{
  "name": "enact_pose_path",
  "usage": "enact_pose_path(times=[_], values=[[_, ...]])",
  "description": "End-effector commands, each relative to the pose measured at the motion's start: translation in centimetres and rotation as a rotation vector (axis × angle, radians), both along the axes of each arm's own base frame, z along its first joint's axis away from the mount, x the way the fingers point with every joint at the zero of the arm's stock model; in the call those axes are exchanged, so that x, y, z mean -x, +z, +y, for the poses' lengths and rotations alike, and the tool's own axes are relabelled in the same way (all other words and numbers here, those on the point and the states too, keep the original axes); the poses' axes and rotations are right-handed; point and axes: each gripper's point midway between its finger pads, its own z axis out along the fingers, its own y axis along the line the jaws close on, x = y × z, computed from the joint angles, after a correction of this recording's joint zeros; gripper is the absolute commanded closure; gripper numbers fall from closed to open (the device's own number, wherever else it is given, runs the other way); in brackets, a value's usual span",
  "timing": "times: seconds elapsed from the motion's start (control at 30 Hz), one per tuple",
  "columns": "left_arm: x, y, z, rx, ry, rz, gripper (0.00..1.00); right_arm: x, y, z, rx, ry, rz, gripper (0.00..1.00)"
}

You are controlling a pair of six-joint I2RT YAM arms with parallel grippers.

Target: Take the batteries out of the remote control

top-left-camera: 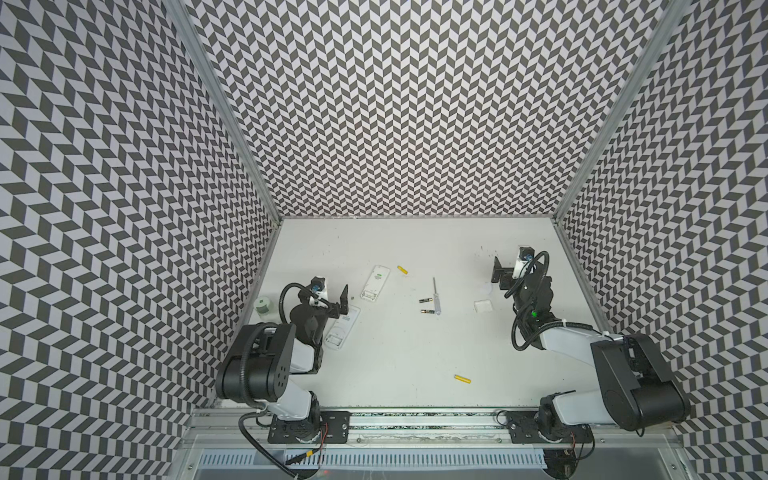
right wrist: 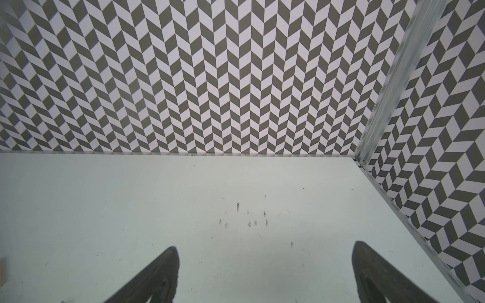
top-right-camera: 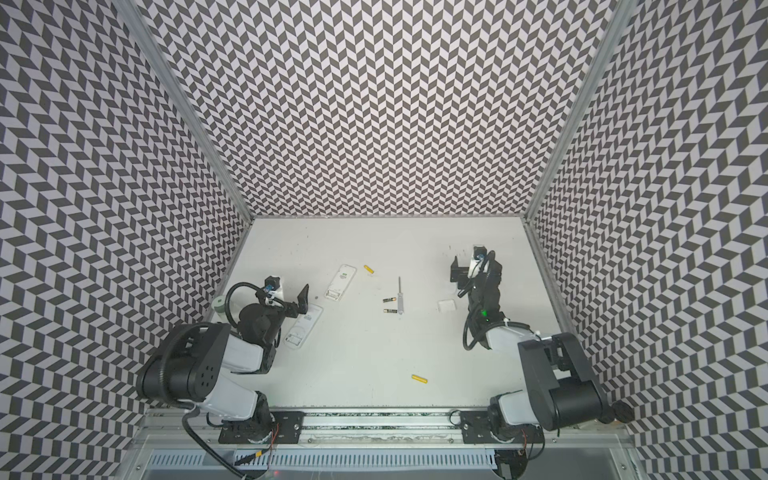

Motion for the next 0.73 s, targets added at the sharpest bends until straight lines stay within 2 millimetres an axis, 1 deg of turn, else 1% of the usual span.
enact_pose_path(times=[0.0,0.07,0.1,0.17,0.33,0.5,0.7], values=[[-1.2,4.9,1.4,0.033,0.078,-0.177,0.00,0.4,0.7,-0.8,0.004,-0.032,-0.051,0.01],[-2.8,4.0,2.3,0.057,0.127,-0.117,0.00,0.6,0.1,-0.9,0.005,-0.032,-0.049,0.01],[-3.4,3.5,2.4,0.049,0.136,-0.078,0.00,0.6,-0.1,-0.9,0.005,-0.032,-0.047,0.01],[-3.1,4.0,2.4,0.052,0.135,-0.111,0.00,0.6,-0.5,-1.1,-0.001,-0.037,-0.044,0.01],[-3.1,4.0,2.4,0.054,0.130,-0.111,0.00,0.8,-0.6,-1.6,-0.019,-0.042,-0.055,0.00],[-3.2,3.8,2.5,0.054,0.131,-0.104,0.00,0.9,-0.7,-1.6,-0.015,-0.034,-0.052,0.00],[-3.0,4.0,2.4,0.055,0.125,-0.113,0.00,1.4,0.0,-1.5,-0.016,-0.024,-0.074,0.01]])
